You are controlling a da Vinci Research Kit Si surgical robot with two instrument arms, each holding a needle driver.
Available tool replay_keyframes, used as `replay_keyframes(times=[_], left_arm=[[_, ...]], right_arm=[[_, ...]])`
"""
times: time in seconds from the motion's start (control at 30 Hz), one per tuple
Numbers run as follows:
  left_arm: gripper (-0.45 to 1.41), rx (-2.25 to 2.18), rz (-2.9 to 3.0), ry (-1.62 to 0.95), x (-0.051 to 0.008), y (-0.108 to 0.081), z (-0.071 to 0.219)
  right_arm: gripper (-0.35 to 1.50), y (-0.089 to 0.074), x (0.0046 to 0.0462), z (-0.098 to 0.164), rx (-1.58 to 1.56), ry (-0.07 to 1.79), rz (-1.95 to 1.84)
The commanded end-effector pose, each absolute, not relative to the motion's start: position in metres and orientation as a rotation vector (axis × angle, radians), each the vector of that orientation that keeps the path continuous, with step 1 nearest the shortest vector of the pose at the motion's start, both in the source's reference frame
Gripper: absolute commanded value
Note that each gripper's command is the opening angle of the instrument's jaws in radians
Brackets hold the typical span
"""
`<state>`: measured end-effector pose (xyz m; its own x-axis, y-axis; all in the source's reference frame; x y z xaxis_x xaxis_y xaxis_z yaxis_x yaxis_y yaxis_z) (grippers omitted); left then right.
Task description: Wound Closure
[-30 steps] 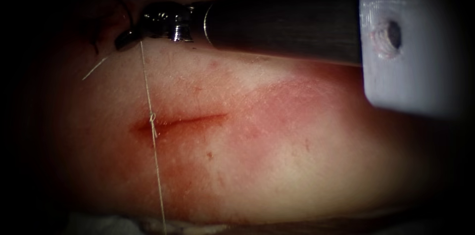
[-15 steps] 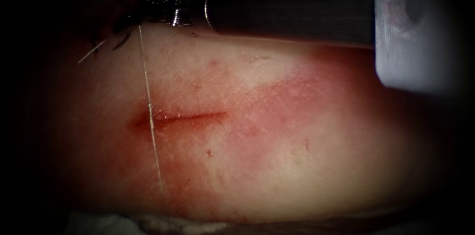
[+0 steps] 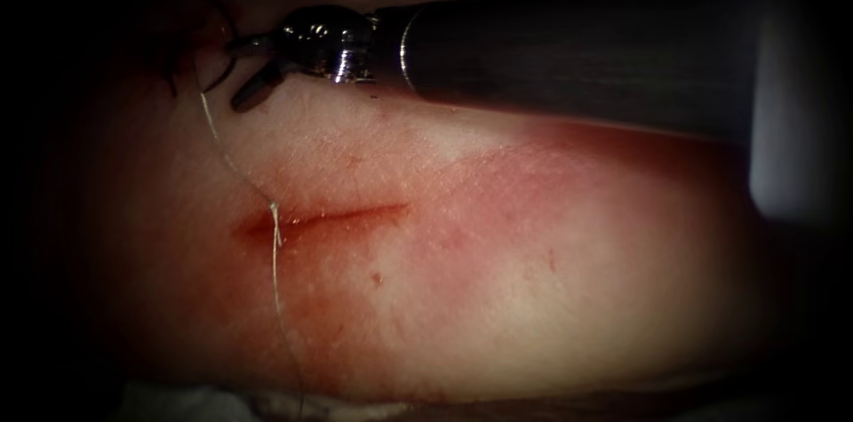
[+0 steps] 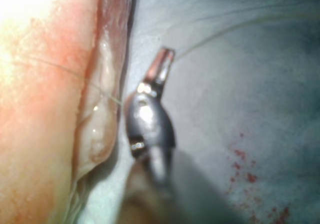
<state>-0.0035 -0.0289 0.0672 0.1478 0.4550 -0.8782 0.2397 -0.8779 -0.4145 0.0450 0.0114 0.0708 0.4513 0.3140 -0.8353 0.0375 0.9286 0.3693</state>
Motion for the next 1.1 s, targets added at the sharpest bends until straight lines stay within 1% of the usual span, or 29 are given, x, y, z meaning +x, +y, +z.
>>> replay_keyframes(times=[0.03, 0.1, 0.17, 0.27, 0.3, 0.33, 0.43, 0.5, 0.63, 0.7, 0.73, 0.83, 0.87, 0.9, 0.97, 1.03, 1.1], left_arm=[[-0.45, -2.239, 1.811, -0.694, -0.0041, -0.03, 0.068], [-0.45, -2.274, 1.816, -0.592, -0.0025, -0.026, 0.062], [-0.45, -2.295, 1.818, -0.54, -0.0021, -0.024, 0.059], [-0.45, -2.31, 1.82, -0.49, -0.0019, -0.021, 0.056], [-0.45, -2.316, 1.822, -0.458, -0.0018, -0.019, 0.054], [-0.45, -2.315, 1.822, -0.453, -0.0017, -0.019, 0.054], [-0.45, -2.315, 1.824, -0.408, -0.0009, -0.016, 0.052], [-0.45, -2.316, 1.829, -0.362, -0.0003, -0.013, 0.049], [-0.45, -2.303, 1.837, -0.292, -0.0001, -0.008, 0.046], [-0.45, -2.303, 1.836, -0.271, -0.0007, -0.006, 0.045], [-0.45, -2.311, 1.828, -0.27, -0.0016, -0.005, 0.045], [-0.45, -2.316, 1.825, -0.258, -0.0026, -0.004, 0.044], [-0.45, -2.324, 1.82, -0.261, -0.0033, -0.004, 0.044], [-0.45, -2.324, 1.82, -0.261, -0.0033, -0.004, 0.044], [-0.45, -2.332, 1.805, -0.261, -0.0044, -0.002, 0.044], [-0.45, -2.329, 1.799, -0.258, -0.0051, 0.0, 0.045], [-0.45, -2.329, 1.796, -0.256, -0.0055, 0.001, 0.046]], right_arm=[[1.47, 0.012, 0.0444, 0.071, 0.347, 1.089, 0.185], [1.48, 0.013, 0.0398, 0.071, 0.293, 1.06, 0.224], [1.48, 0.012, 0.0371, 0.071, 0.28, 1.078, 0.259], [1.48, 0.01, 0.035, 0.07, 0.269, 1.092, 0.285], [1.47, 0.008, 0.034, 0.07, 0.264, 1.129, 0.282], [1.45, 0.007, 0.0338, 0.07, 0.269, 1.132, 0.281], [1.3, 0.001, 0.0347, 0.07, 0.327, 1.219, 0.236], [1.26, -0.001, 0.0357, 0.069, 0.32, 1.26, 0.234], [1.25, -0.003, 0.0369, 0.068, 0.314, 1.3, 0.237], [1.2, -0.004, 0.0378, 0.068, 0.317, 1.324, 0.23], [1.18, -0.005, 0.039, 0.068, 0.31, 1.348, 0.23], [1.18, -0.006, 0.041, 0.069, 0.322, 1.386, 0.259], [1.18, -0.007, 0.043, 0.069, 0.333, 1.403, 0.282], [1.18, -0.007, 0.043, 0.069, 0.333, 1.403, 0.282], [1.16, -0.008, 0.0461, 0.069, 0.34, 1.426, 0.297], [1.16, -0.008, 0.0473, 0.069, 0.35, 1.435, 0.301], [1.16, -0.008, 0.0477, 0.069, 0.36, 1.448, 0.31]])
